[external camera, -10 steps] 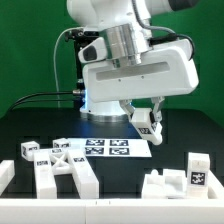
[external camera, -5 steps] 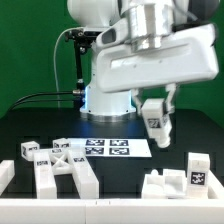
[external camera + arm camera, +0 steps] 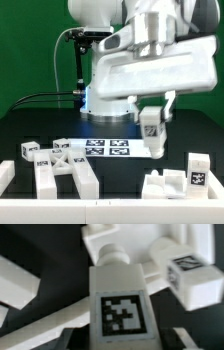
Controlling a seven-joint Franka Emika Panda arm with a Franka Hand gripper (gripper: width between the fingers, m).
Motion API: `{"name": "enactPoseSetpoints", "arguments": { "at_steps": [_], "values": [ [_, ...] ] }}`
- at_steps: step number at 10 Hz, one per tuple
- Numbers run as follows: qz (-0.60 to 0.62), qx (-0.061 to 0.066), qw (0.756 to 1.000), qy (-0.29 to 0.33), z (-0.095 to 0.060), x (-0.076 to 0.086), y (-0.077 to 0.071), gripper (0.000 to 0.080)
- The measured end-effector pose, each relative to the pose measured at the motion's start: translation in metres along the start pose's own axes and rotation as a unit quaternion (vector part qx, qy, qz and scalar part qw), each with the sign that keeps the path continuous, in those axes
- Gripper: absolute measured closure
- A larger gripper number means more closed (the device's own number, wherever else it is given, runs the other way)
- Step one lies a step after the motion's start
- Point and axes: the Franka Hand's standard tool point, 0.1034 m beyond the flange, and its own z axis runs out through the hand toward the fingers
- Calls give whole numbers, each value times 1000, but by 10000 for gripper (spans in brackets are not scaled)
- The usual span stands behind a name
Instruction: Assemble chair
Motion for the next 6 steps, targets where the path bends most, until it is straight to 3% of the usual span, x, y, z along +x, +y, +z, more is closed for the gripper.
{"name": "enactPoseSetpoints", "arguments": {
  "at_steps": [1, 6],
  "values": [
    [-24, -1, 1000, 9, 2, 19, -3, 512],
    [-48, -8, 999, 21, 18, 13, -10, 512]
  ]
}}
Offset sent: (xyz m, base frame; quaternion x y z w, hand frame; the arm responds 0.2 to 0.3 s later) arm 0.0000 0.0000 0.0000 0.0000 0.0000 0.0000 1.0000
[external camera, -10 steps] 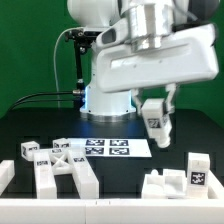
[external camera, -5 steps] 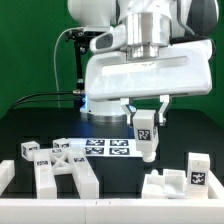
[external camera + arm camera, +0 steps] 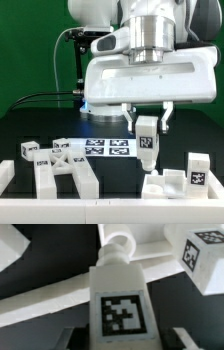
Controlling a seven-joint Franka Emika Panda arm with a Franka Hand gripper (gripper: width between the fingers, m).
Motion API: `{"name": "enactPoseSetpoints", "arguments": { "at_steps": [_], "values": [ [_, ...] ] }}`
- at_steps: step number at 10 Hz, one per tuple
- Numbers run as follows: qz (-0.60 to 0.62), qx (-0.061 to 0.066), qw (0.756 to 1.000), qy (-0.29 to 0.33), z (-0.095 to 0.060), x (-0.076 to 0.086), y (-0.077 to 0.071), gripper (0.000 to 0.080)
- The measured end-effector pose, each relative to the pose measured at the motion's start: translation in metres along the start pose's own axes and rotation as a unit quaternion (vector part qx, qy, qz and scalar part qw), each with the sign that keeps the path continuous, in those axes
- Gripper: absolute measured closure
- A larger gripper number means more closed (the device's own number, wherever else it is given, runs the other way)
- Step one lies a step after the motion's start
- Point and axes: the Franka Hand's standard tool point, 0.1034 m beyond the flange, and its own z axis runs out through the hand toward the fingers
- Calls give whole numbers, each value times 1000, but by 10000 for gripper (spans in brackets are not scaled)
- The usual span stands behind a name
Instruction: Assemble chair
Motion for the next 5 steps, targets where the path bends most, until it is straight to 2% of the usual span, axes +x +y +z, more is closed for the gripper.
{"name": "enactPoseSetpoints", "arguments": {
  "at_steps": [1, 3, 5],
  "values": [
    [-9, -2, 1000, 7, 7, -1, -5, 512],
    [-26, -6, 1000, 16, 17, 3, -6, 512],
    [-28, -5, 999, 16, 19, 2, -9, 512]
  ]
}}
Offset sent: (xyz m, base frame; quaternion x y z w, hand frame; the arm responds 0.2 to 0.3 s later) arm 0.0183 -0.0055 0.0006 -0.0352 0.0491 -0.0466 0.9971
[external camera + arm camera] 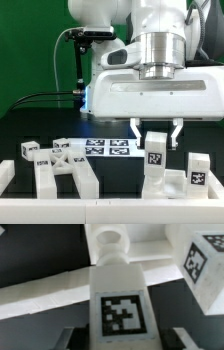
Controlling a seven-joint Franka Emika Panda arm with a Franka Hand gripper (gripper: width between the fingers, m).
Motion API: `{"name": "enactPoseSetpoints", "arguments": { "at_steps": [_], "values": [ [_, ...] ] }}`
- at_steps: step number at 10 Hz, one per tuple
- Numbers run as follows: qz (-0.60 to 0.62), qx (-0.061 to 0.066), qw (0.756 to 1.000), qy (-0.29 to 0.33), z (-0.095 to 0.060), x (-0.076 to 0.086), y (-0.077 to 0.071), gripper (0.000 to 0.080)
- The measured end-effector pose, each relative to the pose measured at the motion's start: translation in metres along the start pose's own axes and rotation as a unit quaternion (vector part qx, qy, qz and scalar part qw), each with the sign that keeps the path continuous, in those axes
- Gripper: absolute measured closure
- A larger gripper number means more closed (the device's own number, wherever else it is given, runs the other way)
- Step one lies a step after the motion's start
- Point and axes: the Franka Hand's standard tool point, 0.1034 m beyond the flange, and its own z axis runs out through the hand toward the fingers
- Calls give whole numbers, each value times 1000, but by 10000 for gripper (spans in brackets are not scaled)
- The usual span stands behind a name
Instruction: Assemble chair
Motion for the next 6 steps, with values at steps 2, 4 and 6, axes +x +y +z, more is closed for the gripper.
{"name": "enactPoseSetpoints", "arguments": {
  "at_steps": [2, 4, 6],
  "values": [
    [0, 0, 1000, -1, 0, -1, 0, 512],
    [-2, -2, 1000, 1, 4, -4, 0, 512],
    [-6, -4, 1000, -3, 9, -10, -1, 512]
  ]
}}
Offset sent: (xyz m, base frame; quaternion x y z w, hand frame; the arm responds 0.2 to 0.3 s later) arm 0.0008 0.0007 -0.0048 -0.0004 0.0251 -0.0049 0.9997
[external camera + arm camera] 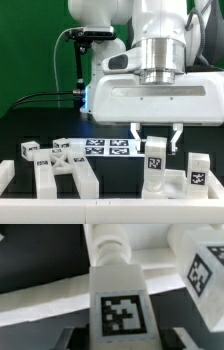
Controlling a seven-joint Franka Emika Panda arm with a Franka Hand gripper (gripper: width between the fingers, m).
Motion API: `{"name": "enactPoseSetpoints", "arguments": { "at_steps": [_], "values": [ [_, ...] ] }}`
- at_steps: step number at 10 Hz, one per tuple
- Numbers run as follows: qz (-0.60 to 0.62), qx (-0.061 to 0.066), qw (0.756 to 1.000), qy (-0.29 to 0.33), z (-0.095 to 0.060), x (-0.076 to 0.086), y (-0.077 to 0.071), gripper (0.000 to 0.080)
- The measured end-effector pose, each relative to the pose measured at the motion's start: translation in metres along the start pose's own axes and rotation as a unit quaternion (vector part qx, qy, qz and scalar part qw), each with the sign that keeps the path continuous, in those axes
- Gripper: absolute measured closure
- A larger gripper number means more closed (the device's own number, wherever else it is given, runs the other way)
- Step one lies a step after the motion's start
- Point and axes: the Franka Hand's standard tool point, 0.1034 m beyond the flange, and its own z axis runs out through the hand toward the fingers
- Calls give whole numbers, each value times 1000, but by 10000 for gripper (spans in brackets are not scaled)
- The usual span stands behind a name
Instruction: Assemble chair
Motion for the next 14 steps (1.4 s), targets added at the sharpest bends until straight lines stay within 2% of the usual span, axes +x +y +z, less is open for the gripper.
{"name": "enactPoseSetpoints", "arguments": {
  "at_steps": [2, 5, 8, 9, 10, 11, 12, 13, 14],
  "values": [
    [-5, -2, 1000, 3, 4, -7, 0, 512],
    [-14, -2, 999, 40, 5, -9, -2, 512],
    [-15, -1, 999, 43, 5, -9, -2, 512],
    [-15, -1, 999, 42, 5, -9, -2, 351],
    [-15, -2, 999, 37, 6, -10, -1, 226],
    [-11, -4, 1000, 9, 6, -8, 1, 226],
    [-7, -5, 1000, 0, 5, -3, 3, 165],
    [-4, -8, 1000, -24, 8, -1, 6, 154],
    [5, -8, 996, -87, 7, 3, 8, 154]
  ]
}}
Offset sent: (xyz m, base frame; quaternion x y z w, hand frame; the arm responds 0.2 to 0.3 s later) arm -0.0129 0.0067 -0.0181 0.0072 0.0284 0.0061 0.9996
